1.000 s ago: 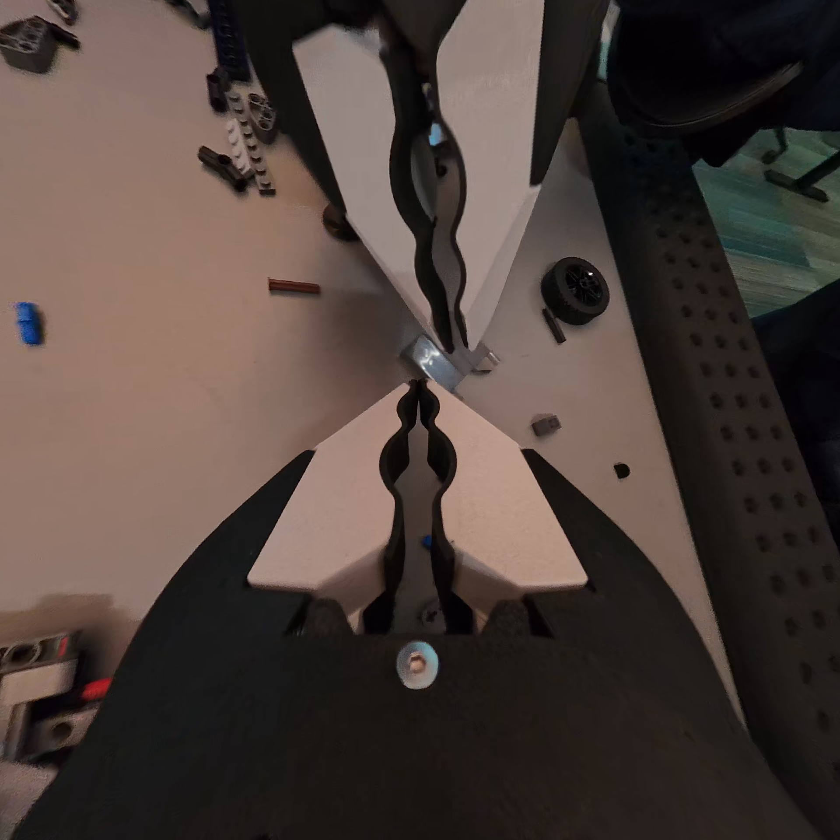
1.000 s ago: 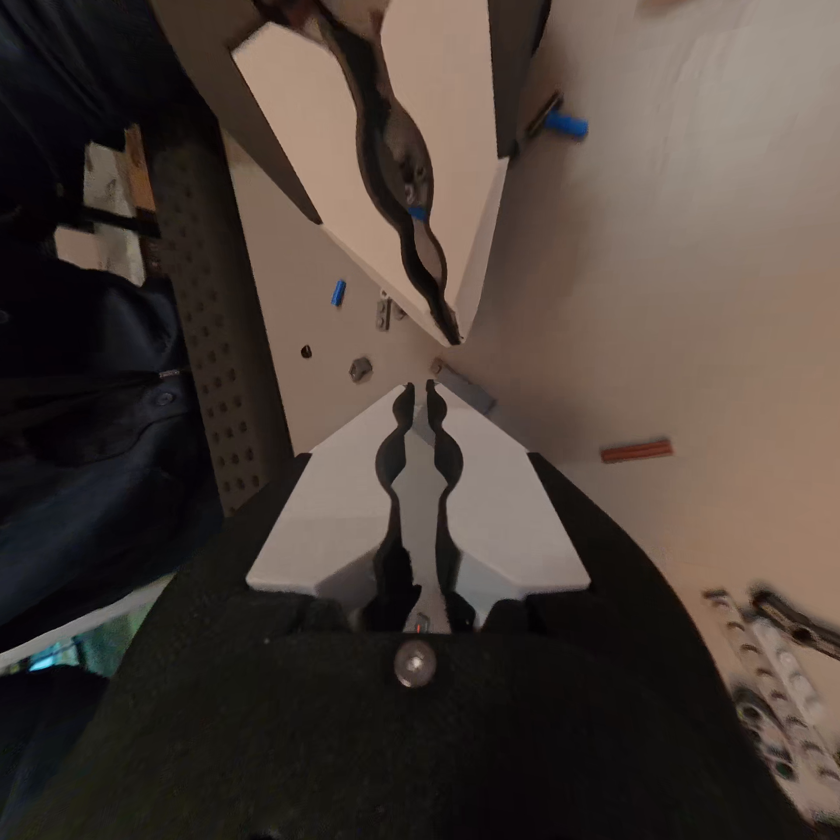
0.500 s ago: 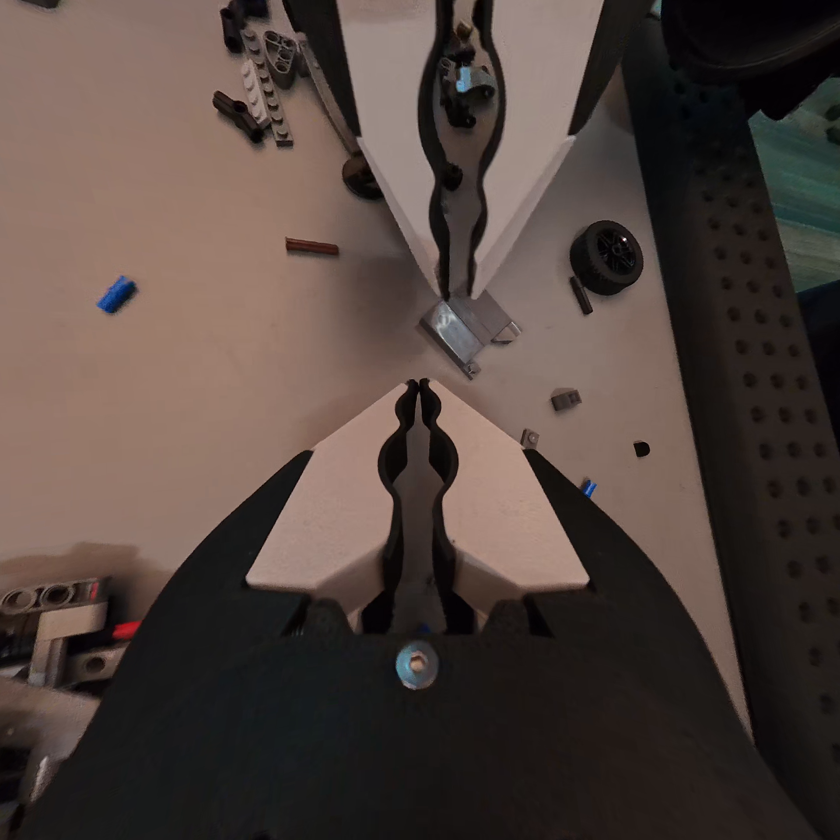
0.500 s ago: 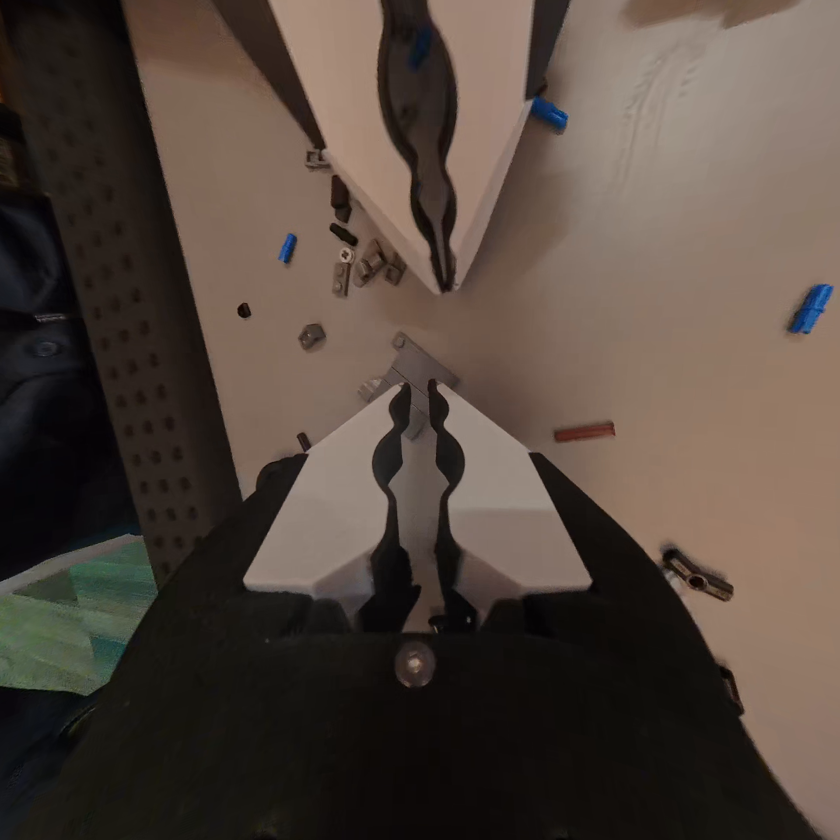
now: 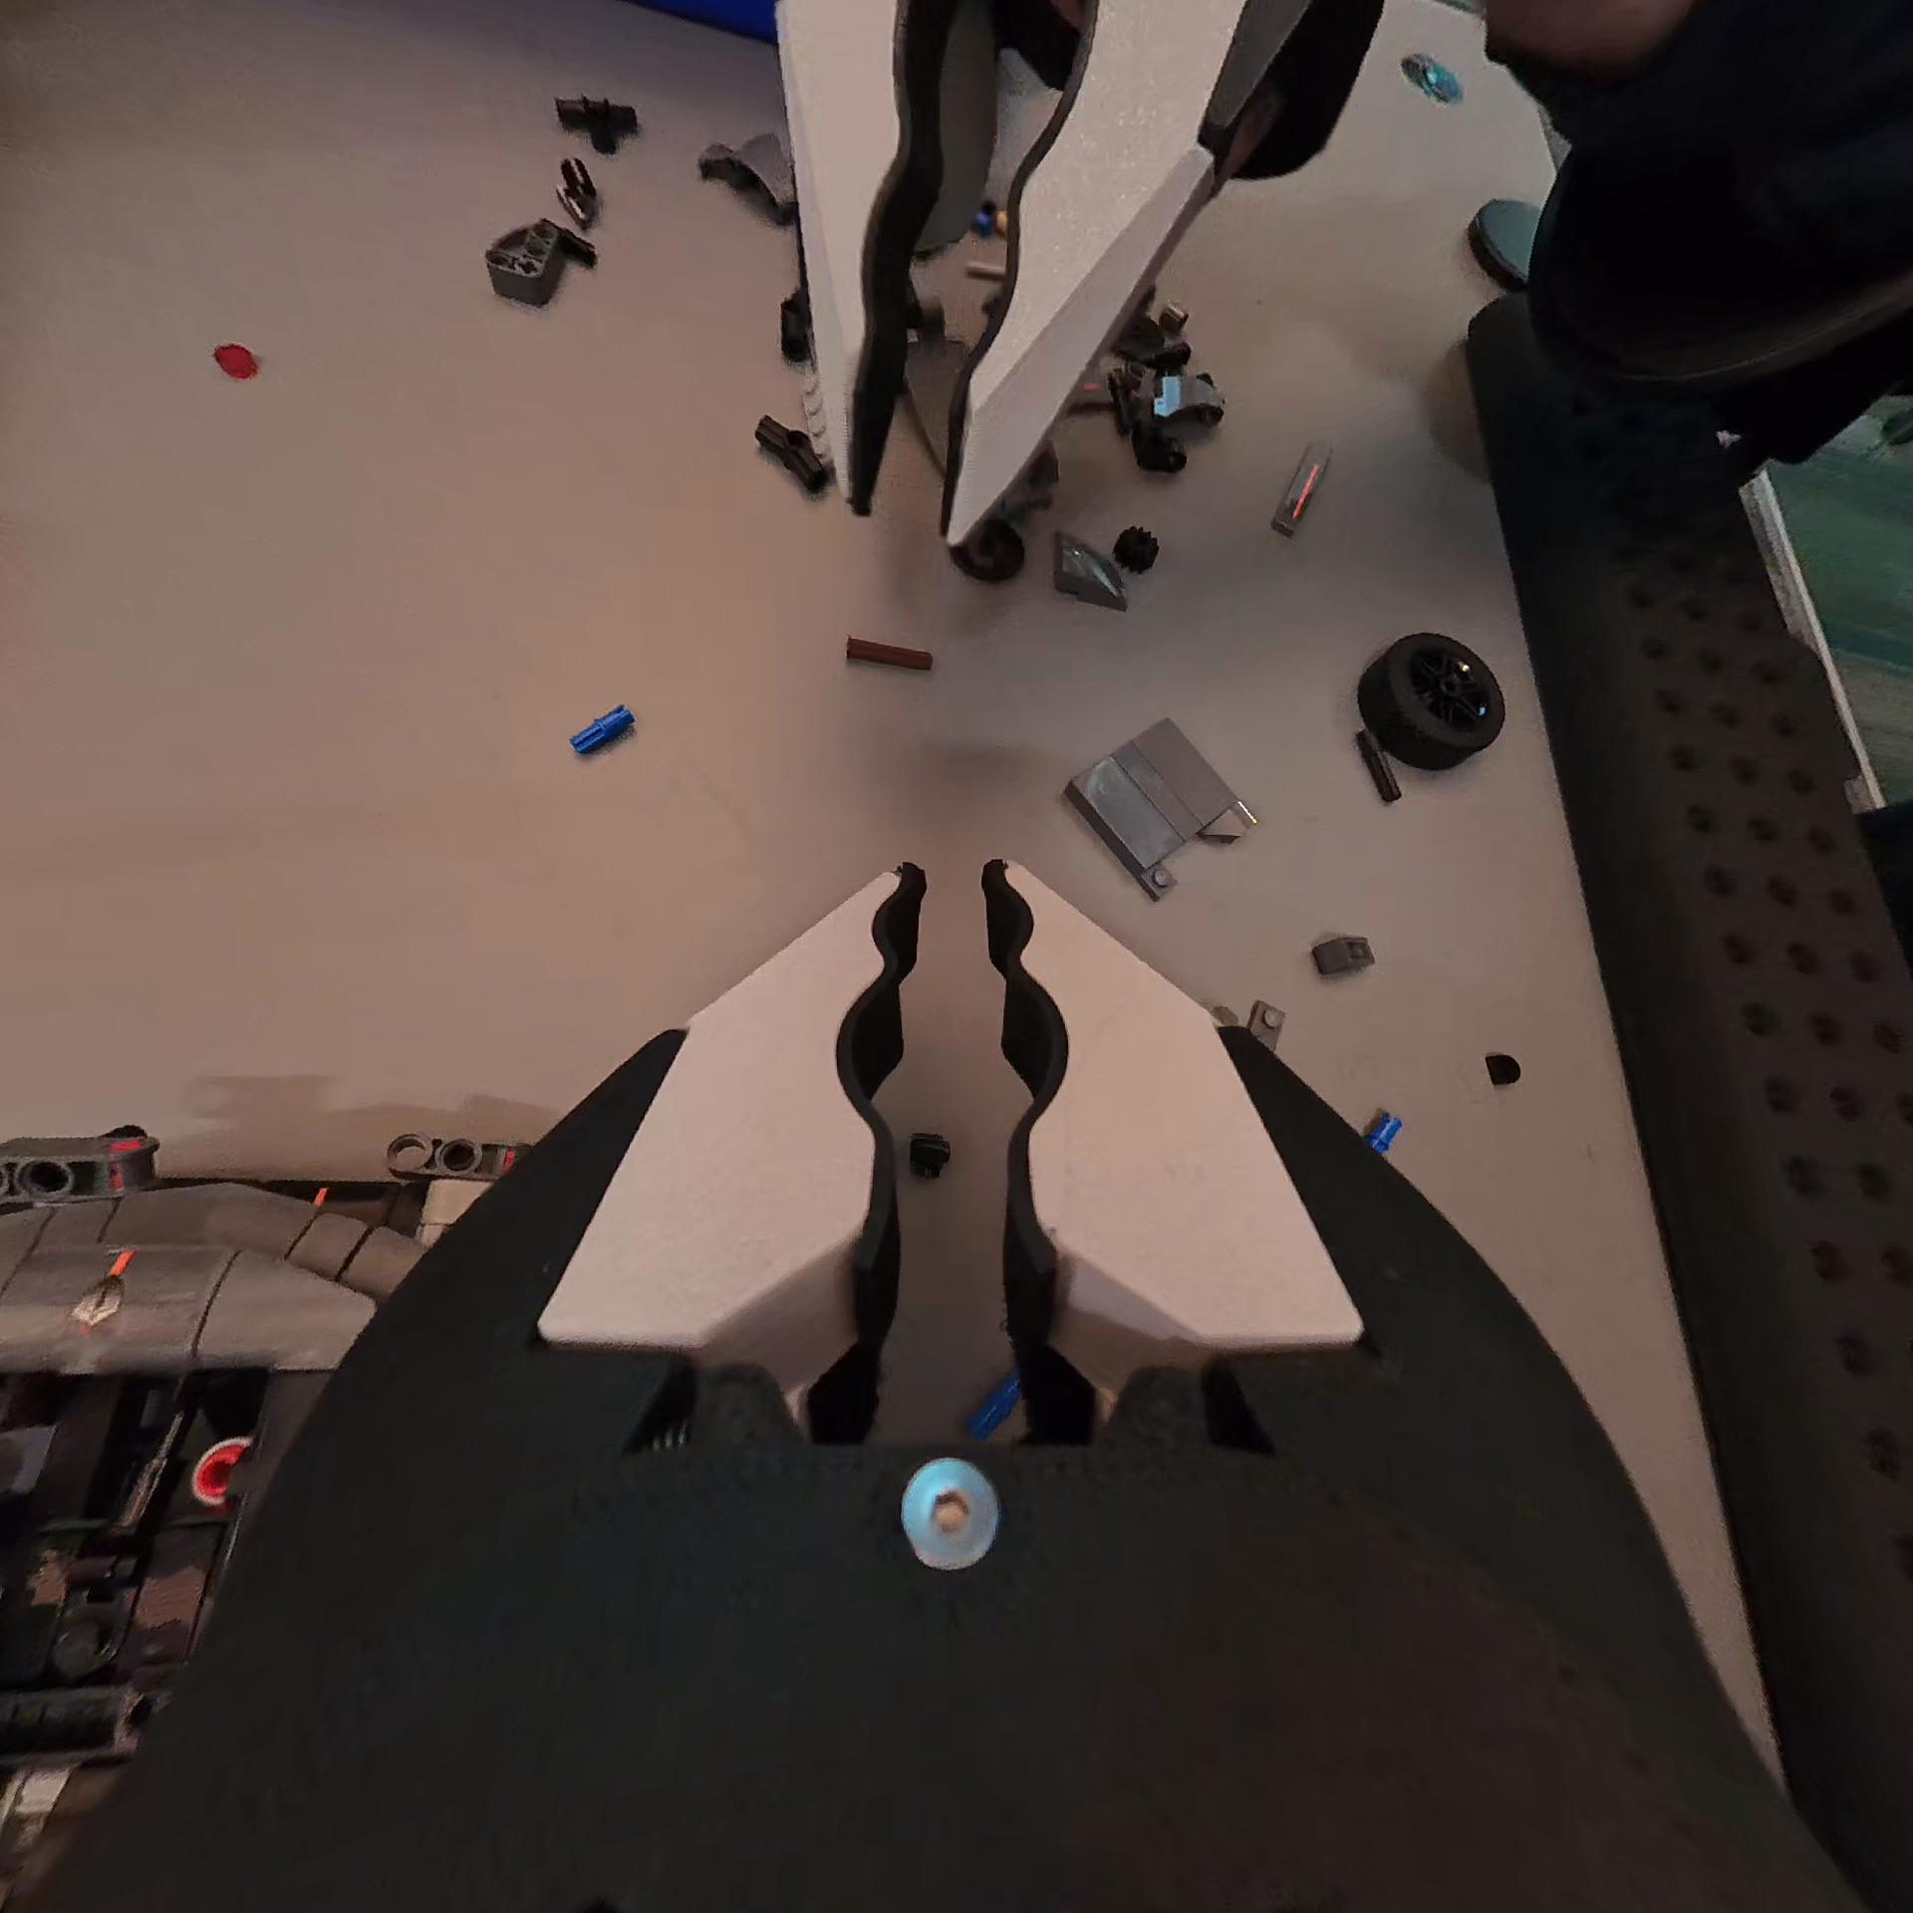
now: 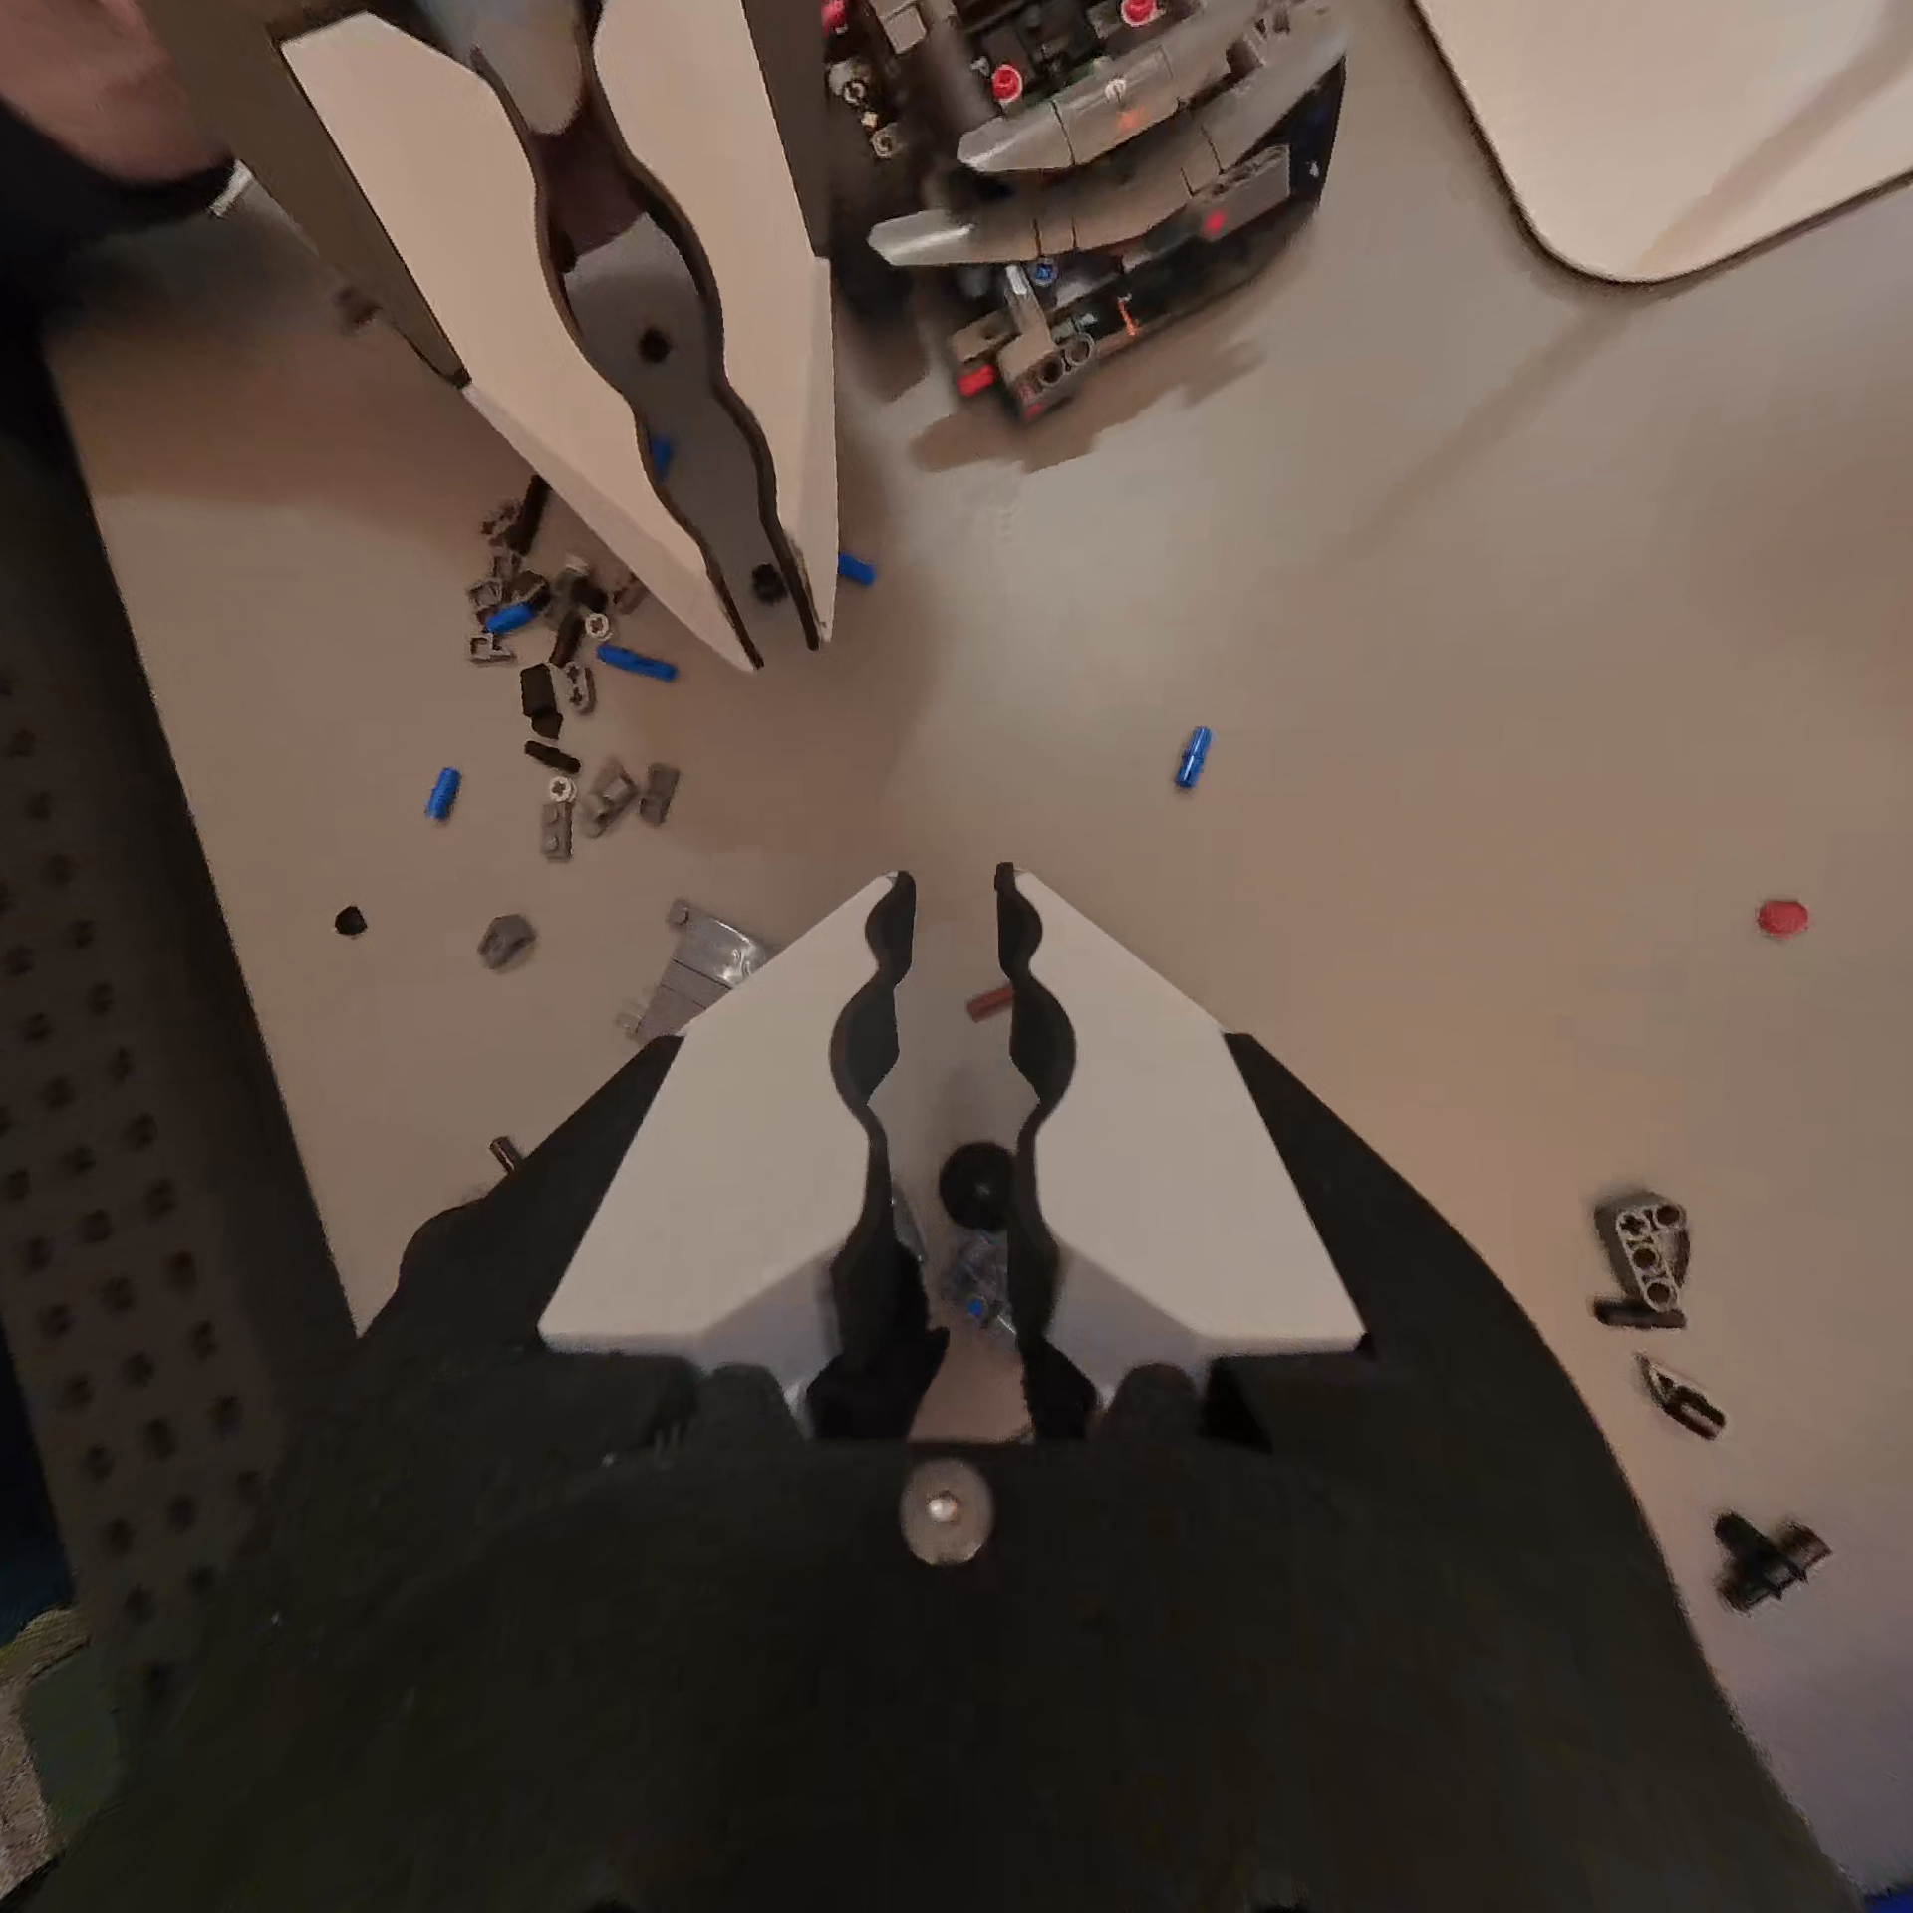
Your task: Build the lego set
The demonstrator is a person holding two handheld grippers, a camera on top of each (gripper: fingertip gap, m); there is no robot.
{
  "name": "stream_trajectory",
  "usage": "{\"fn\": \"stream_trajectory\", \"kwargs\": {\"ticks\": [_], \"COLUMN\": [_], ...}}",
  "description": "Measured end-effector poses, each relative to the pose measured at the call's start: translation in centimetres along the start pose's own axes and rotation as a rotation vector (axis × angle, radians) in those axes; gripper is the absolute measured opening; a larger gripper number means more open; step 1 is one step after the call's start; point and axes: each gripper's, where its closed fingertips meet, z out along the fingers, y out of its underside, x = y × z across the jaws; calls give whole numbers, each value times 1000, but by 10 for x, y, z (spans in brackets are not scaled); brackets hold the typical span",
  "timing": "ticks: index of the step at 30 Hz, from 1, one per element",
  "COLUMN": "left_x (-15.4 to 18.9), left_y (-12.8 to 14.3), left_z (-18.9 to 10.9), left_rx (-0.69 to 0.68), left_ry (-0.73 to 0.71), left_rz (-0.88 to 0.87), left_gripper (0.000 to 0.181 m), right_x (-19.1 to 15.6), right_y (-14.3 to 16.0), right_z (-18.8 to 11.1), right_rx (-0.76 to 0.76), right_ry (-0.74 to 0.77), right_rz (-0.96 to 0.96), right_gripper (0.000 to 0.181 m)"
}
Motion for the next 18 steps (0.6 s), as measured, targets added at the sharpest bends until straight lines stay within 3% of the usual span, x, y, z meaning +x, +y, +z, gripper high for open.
{"fn": "stream_trajectory", "kwargs": {"ticks": [6, 11, 18], "left_x": [0, -10, -3], "left_y": [-2, -5, -10], "left_z": [-4, -9, -18], "left_rx": [-2, 35, 66], "left_ry": [-9, -56, -24], "left_rz": [12, -1, 27], "left_gripper": [9, 9, 10], "right_x": [-8, 18, 27], "right_y": [2, 10, 8], "right_z": [5, 3, -3], "right_rx": [-24, -63, -35], "right_ry": [16, 152, 202], "right_rz": [-69, -44, -40], "right_gripper": [12, 16, 20]}}
